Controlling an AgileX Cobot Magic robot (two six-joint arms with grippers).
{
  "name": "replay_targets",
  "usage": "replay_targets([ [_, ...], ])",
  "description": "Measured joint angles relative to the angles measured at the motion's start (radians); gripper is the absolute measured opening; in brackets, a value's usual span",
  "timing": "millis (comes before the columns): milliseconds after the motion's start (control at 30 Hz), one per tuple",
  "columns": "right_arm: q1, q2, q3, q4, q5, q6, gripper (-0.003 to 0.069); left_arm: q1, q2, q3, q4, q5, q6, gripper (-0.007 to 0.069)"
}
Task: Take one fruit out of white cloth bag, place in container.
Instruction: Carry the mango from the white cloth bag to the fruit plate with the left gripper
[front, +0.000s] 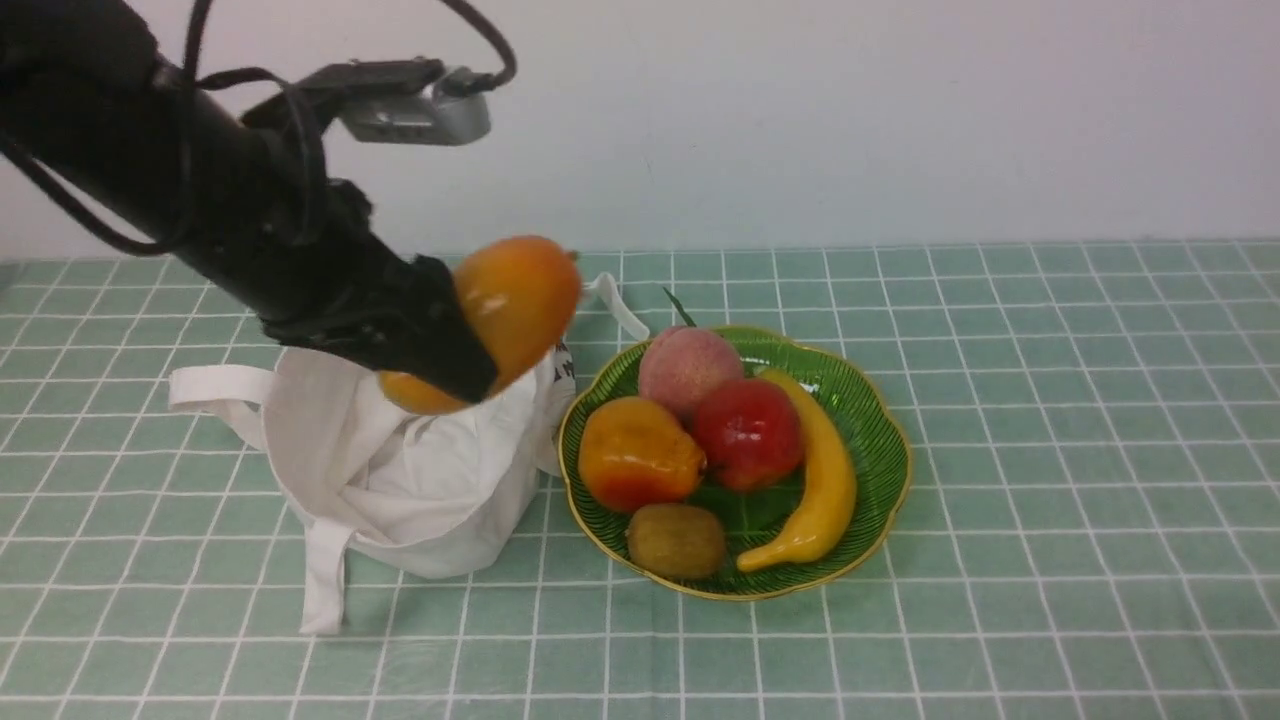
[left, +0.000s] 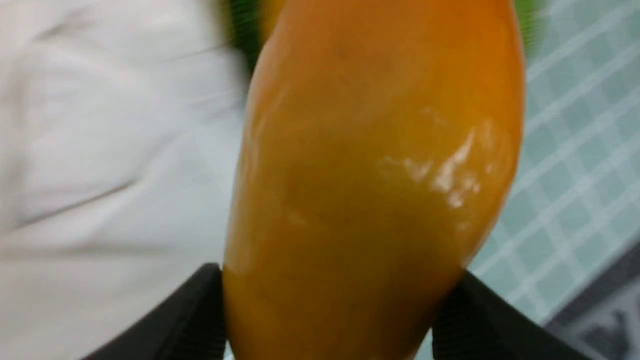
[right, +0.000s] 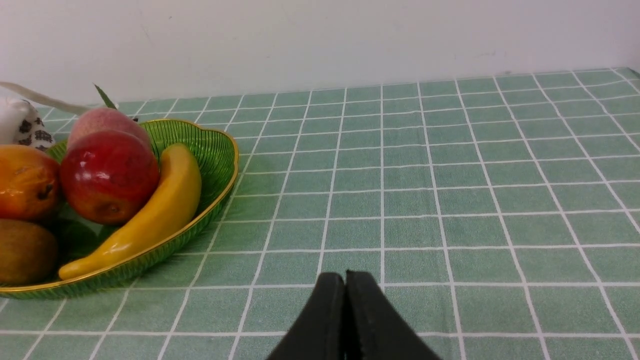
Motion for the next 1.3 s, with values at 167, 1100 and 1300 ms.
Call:
replay_targets([
  [167, 0.000, 0.000, 0.000, 0.000, 0.000, 0.000, -0.0012, -0.141, 0.113, 0.000, -0.025, -0.006, 0.076, 0.0467],
  [1100, 0.000, 0.000, 0.000, 0.000, 0.000, 0.000, -0.0012, -0.398, 0.276, 0.000, 0.109, -0.599, 0.179, 0.0472],
  [1300, 0.000, 0.000, 0.000, 0.000, 0.000, 0.000, -0.0012, -0.398, 0.276, 0.000, 0.057, -0.612, 0.179, 0.0599],
])
